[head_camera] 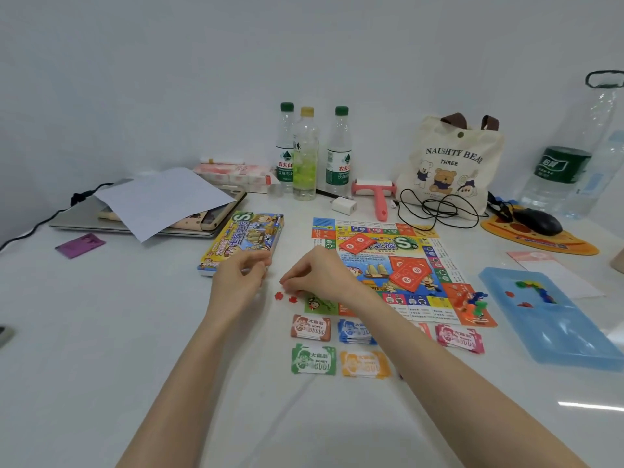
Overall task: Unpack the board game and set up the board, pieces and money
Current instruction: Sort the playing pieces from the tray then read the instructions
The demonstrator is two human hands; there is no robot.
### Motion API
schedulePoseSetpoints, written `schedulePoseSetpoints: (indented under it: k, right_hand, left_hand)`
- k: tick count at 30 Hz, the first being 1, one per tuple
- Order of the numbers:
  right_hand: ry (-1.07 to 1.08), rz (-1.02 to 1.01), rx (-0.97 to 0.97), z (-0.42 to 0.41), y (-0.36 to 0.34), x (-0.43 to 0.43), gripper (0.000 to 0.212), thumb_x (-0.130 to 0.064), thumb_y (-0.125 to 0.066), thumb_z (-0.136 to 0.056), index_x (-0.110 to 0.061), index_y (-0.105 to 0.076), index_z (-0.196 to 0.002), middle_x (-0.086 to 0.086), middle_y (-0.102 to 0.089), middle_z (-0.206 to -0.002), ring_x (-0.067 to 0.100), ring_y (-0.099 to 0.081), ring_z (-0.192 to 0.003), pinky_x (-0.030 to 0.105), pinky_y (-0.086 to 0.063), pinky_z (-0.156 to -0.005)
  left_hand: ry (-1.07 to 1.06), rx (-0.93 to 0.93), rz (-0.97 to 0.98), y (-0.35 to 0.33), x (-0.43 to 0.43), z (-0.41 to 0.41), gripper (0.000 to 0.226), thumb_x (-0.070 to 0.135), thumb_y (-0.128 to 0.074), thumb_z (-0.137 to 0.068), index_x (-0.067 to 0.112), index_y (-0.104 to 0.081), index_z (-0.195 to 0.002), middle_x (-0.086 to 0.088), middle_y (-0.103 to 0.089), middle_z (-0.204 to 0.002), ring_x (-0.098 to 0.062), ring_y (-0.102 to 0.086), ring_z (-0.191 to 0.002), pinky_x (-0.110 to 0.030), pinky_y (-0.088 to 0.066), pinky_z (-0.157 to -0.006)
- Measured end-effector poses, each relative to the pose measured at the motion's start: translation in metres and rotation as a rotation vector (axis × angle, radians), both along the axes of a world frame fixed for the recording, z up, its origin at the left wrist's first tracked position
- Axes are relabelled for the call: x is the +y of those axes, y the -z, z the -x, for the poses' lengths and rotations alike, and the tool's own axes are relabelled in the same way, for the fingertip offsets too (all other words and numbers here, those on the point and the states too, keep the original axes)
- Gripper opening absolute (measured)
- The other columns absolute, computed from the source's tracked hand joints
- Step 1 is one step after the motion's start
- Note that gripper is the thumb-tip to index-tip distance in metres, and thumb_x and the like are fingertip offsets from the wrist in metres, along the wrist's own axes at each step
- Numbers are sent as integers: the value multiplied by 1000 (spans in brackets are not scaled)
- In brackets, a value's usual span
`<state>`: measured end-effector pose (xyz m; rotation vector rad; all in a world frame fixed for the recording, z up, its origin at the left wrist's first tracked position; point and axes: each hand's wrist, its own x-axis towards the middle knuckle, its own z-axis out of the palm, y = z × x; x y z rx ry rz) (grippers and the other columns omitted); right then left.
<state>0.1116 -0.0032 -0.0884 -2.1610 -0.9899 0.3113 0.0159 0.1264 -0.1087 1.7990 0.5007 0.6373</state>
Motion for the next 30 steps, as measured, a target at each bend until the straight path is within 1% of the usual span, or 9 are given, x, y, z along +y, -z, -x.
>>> schedulePoseSetpoints:
  k: [3, 6, 10, 14, 16, 20, 23, 26, 30]
  right_hand:
    - [17, -37, 65, -2, 2, -1, 13, -9, -71, -84, -5, -77, -95, 11, -75, -80, 15, -69, -67, 25, -58, -74]
    - [56, -116, 259, -3, 1, -2, 15, -4, -67, -87, 2, -73, -100, 17, -73, -86, 18, -69, -69, 33, -60, -77]
    - [114, -201, 414, -3, -4, -8, 15, -2, -64, -89, 4, -67, -102, 21, -72, -93, 22, -68, -71, 33, -61, -73]
    - [146, -160, 324, -6, -7, -20, 9, -9, -70, -86, -3, -64, -90, 10, -75, -85, 21, -72, -74, 31, -61, -71]
    - [150, -139, 261, -6, -10, -27, 8, -12, -75, -82, -6, -70, -84, 7, -75, -78, 17, -72, -69, 28, -60, -68]
    - [150, -167, 234, -5, -12, -38, 7, -16, -77, -80, -10, -77, -85, 2, -74, -75, 10, -64, -58, 22, -57, -59]
    - [149, -239, 475, -5, -14, -42, 11, -18, -73, -84, -10, -77, -91, 2, -73, -84, 4, -58, -54, 16, -53, -56]
    - [148, -323, 803, -5, -17, -44, 12, -14, -65, -89, -8, -75, -95, 1, -67, -79, 4, -58, -54, 14, -52, -53]
    - [100, -346, 923, -4, -17, -47, 18, -7, -58, -93, -1, -69, -105, 2, -70, -80, 5, -64, -61, 16, -56, -58]
  left_hand:
    - [-8, 12, 9, 0, 1, 0, 32, 2, -51, -93, 29, -68, -91, 7, -69, -98, -20, -64, -99, -40, -53, -90]
    - [-10, 17, 15, 1, 2, 0, 29, 1, -51, -92, 23, -70, -96, 7, -69, -96, -18, -64, -94, -41, -51, -94]
    - [-20, 36, -10, 1, 1, 1, 27, 1, -51, -92, 18, -70, -100, 5, -68, -95, -19, -64, -93, -39, -52, -92]
    - [18, 138, -112, 1, 3, 7, 17, 12, -60, -91, 24, -69, -100, 12, -66, -90, -12, -64, -86, -38, -54, -87]
    - [58, 248, -233, 3, 3, 10, 17, 15, -63, -89, 28, -67, -98, 10, -67, -92, -6, -62, -82, -29, -54, -80]
    - [110, 389, -417, 3, -4, 12, 22, 20, -70, -85, 23, -69, -107, 7, -66, -91, -2, -57, -78, -9, -38, -61]
    - [95, 396, -440, 4, -7, 12, 24, 21, -72, -85, 21, -71, -109, 6, -66, -93, -4, -57, -79, -10, -37, -60]
    - [68, 376, -462, 4, -9, 12, 18, 21, -71, -86, 22, -74, -103, 5, -70, -95, -3, -58, -78, -13, -37, -61]
    - [69, 352, -494, 4, -11, 12, 14, 22, -72, -85, 23, -77, -98, 8, -73, -93, 2, -56, -71, -8, -34, -59]
